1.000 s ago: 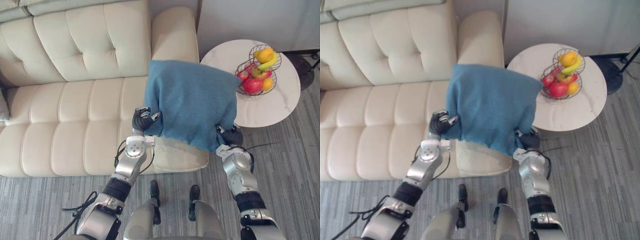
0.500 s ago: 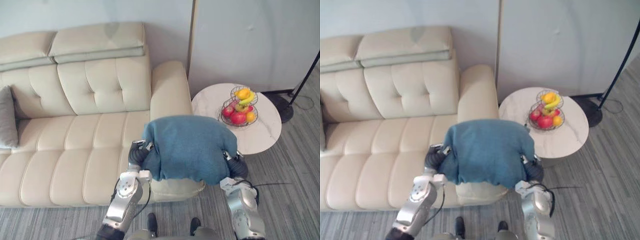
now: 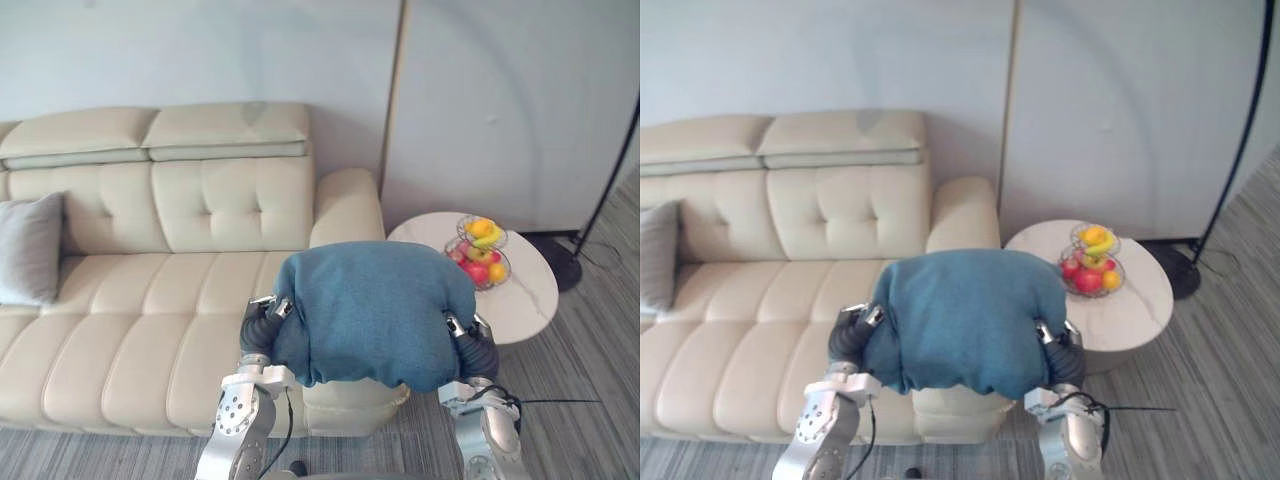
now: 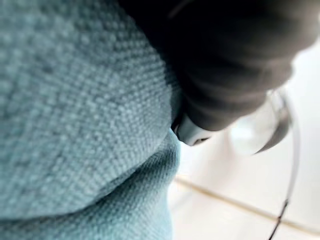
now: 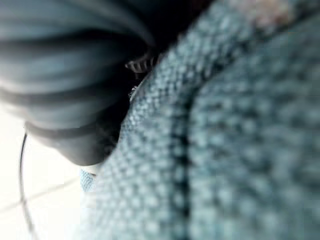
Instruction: Pick up cushions and gather them together orderly.
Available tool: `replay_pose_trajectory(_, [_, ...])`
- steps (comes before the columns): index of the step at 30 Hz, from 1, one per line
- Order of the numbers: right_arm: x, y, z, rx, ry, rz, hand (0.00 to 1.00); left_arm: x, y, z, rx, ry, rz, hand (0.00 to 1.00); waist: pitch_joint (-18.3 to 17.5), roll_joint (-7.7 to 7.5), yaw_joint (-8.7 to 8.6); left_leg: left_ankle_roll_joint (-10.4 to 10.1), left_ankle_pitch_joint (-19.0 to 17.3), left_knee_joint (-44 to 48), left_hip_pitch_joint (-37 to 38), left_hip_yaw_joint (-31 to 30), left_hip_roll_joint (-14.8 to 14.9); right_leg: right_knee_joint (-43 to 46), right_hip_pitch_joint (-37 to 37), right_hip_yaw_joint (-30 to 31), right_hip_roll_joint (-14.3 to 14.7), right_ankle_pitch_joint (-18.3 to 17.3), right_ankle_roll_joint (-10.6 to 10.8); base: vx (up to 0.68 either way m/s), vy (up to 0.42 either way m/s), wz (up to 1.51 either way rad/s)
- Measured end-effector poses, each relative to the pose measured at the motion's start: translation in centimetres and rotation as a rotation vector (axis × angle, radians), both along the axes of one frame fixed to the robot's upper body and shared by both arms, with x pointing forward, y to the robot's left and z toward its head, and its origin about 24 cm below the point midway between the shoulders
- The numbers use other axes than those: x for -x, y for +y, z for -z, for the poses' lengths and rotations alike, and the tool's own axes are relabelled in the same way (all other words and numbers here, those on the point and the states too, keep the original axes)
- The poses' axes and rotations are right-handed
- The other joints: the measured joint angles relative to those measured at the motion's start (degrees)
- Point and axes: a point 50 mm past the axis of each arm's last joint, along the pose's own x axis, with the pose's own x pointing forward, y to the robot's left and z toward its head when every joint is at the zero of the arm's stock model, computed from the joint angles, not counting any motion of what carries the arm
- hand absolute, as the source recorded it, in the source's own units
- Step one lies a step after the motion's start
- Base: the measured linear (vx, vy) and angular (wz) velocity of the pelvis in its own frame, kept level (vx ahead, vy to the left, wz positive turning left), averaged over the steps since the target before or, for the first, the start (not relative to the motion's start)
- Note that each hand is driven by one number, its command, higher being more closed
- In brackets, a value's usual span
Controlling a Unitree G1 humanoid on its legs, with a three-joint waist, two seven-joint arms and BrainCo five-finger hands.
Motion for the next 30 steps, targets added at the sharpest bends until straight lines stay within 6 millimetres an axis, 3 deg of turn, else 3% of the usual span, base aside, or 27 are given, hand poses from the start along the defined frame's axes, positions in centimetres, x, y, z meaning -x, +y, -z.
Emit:
replay_pose_trajectory(4, [-1.0, -0.3, -0.6, 0.024, -0.028, 0.026, 1.0, -0.2, -0.2, -0.1, 0.003, -0.017, 0.005, 1.0, -0.7, -0.33, -0.1, 0.5, -0.3, -1.5, -2.7, 8.4, 3.1, -4.9, 1.4, -7.2, -0.8, 3.6, -0.1, -0.03, 0.019, 0.81])
replay_pose_trajectory(7, [-2.1, -1.8, -0.7, 0.073, -0.031, 0.106, 1.0, -1.9, -1.9, 0.3, -0.011, -0.01, 0.074, 1.0, -0.8, -0.73, -1.28, 4.5, 2.0, -1.9, -4.8, 13.8, 4.0, -5.9, 0.8, -13.0, -4.7, 4.8, 0.8, 0.01, 0.166, 1.01])
replay_pose_trajectory(9, [-2.9, -2.6, -0.1, 0.108, 0.004, 0.131, 1.0, -2.3, -2.4, 0.9, -0.021, 0.013, 0.094, 1.0, -1.3, 0.33, -1.49, 0.7, 4.5, -2.1, -3.6, 12.9, 5.4, -6.8, 1.2, -12.9, -5.8, 6.2, 3.0, 0.08, 0.211, 0.37])
replay_pose_trajectory(10, [-2.9, -3.2, 0.4, 0.134, 0.03, 0.136, 1.0, -2.2, -2.7, 1.1, -0.017, 0.022, 0.102, 1.0, -1.9, 1.69, -1.52, -1.8, 5.9, -4.7, -2.1, 12.0, 5.6, -7.6, 1.6, -13.1, -6.4, 7.1, 4.6, 0.14, 0.275, 0.27])
replay_pose_trajectory(12, [-2.6, -3.5, 1.5, 0.121, 0.082, 0.158, 1.0, -2.3, -3.0, 1.3, -0.035, 0.027, 0.125, 1.0, -1.8, 0.85, -2.68, 0.3, 5.4, -5.4, -1.4, 11.8, 1.7, -8.4, 2.3, -12.0, -9.9, 9.4, 5.4, 0.16, 0.405, 0.36])
replay_pose_trajectory(14, [-2.5, -3.4, 2.5, 0.107, 0.135, 0.159, 1.0, -2.5, -2.9, 1.6, -0.051, 0.036, 0.131, 1.0, -1.1, -0.06, -2.78, 3.3, 2.4, -1.8, -2.7, 12.0, -0.5, -6.0, 1.3, -10.3, -13.0, 12.4, 6.1, 0.11, 0.338, 0.13])
replay_pose_trajectory(15, [-2.4, -3.3, 2.8, 0.099, 0.152, 0.159, 1.0, -2.5, -2.8, 1.8, -0.055, 0.045, 0.131, 1.0, -1.0, 0.04, -2.69, 3.7, 1.5, -1.1, -2.8, 12.1, -0.7, -2.9, -0.3, -9.7, -14.0, 13.2, 5.6, 0.1, 0.336, 0.01])
replay_pose_trajectory(17, [-2.4, -3.1, 3.3, 0.09, 0.176, 0.157, 1.0, -2.4, -2.6, 2.2, -0.07, 0.06, 0.133, 1.0, 0.0, 0.21, -2.62, 5.1, -0.1, -1.6, -0.9, 12.3, -1.6, 7.6, -4.7, -7.9, -16.7, 15.7, 1.5, 0.09, 0.303, -0.1])
replay_pose_trajectory(18, [-2.4, -2.9, 3.5, 0.078, 0.181, 0.156, 1.0, -2.4, -2.3, 2.3, -0.086, 0.062, 0.134, 1.0, 1.7, 0.45, -2.75, 5.1, -1.1, -2.7, 1.7, 12.4, -2.0, 16.4, -8.8, -3.9, -16.9, 13.2, -1.8, 0.11, 0.274, -0.12])
replay_pose_trajectory(19, [-2.4, -2.6, 3.6, 0.067, 0.184, 0.155, 1.0, -2.4, -2.1, 2.3, -0.096, 0.063, 0.135, 1.0, 2.7, 0.63, -3.2, 5.4, -1.6, -3.8, 3.9, 12.2, -2.4, 23.0, -11.6, 0.9, -13.7, 8.4, 0.9, 0.15, 0.34, -0.06])
replay_pose_trajectory(20, [-2.4, -2.6, 3.6, 0.064, 0.185, 0.156, 1.0, -2.4, -2.1, 2.3, -0.096, 0.063, 0.135, 1.0, 2.8, 0.73, -3.57, 5.5, -1.7, -5.0, 5.0, 12.1, -2.8, 24.9, -13.3, 3.7, -10.1, 5.3, 3.8, 0.12, 0.177, 0.1])
replay_pose_trajectory(21, [-2.4, -2.7, 3.6, 0.065, 0.183, 0.158, 1.0, -2.4, -2.2, 2.2, -0.096, 0.058, 0.137, 1.0, 2.7, 0.66, -3.9, 5.5, -1.7, -6.3, 5.9, 12.1, -3.5, 24.1, -14.4, 5.2, -6.8, 3.0, 5.2, 0.16, 0.149, 0.17])
replay_pose_trajectory(22, [-2.4, -2.8, 3.4, 0.071, 0.177, 0.157, 1.0, -2.4, -2.2, 2.0, -0.094, 0.05, 0.14, 1.0, 2.4, 0.06, -4.03, 5.5, -1.6, -7.9, 6.7, 12.1, -5.1, 20.5, -15.3, 4.4, -3.9, 1.4, 4.6, 0.16, 0.102, 0.13])
replay_pose_trajectory(24, [-2.5, -2.8, 3.2, 0.074, 0.166, 0.157, 1.0, -2.5, -2.4, 1.9, -0.093, 0.045, 0.146, 1.0, 2.4, -0.69, -3.93, 5.8, -1.8, -9.6, 8.4, 12.1, -7.5, 14.4, -16.2, 2.2, -0.9, 0.9, 3.2, 0.23, 0.076, 0.1])
replay_pose_trajectory(25, [-2.4, -2.9, 2.9, 0.078, 0.156, 0.158, 1.0, -2.5, -2.4, 1.9, -0.093, 0.048, 0.149, 1.0, 2.3, -0.52, -4.06, 6.4, -2.1, -9.3, 9.2, 11.9, -8.3, 10.1, -15.6, 2.1, 1.3, 2.2, 0.7, 0.27, 0.033, 0.2])
replay_pose_trajectory(27, [-2.0, -3.0, 2.6, 0.08, 0.144, 0.165, 1.0, -2.4, -2.6, 1.7, -0.087, 0.046, 0.154, 1.0, 2.0, -0.24, -4.09, 6.3, -4.1, -7.3, 9.7, 10.7, -8.7, 6.4, -14.0, 1.6, 2.5, 3.4, -5.3, 0.35, -0.006, 0.36])
replay_pose_trajectory(28, [-1.4, -3.3, 2.5, 0.079, 0.147, 0.177, 1.0, -2.3, -3.0, 1.7, -0.079, 0.049, 0.163, 1.0, 1.7, 0.59, -4.23, 5.5, -5.1, -3.2, 9.1, 10.4, -7.6, 4.0, -10.6, -0.6, 2.4, 3.5, -5.0, 0.45, -0.016, 0.55])
replay_pose_trajectory(30, [-0.8, -3.4, 2.2, 0.083, 0.137, 0.184, 1.0, -2.2, -3.1, 1.8, -0.069, 0.057, 0.163, 1.0, 1.9, 0.36, -4.2, 4.3, -5.9, 5.7, 7.7, 10.8, -6.5, 0.6, -6.0, -1.9, 2.1, 3.9, -5.5, 0.37, -0.037, 0.46])
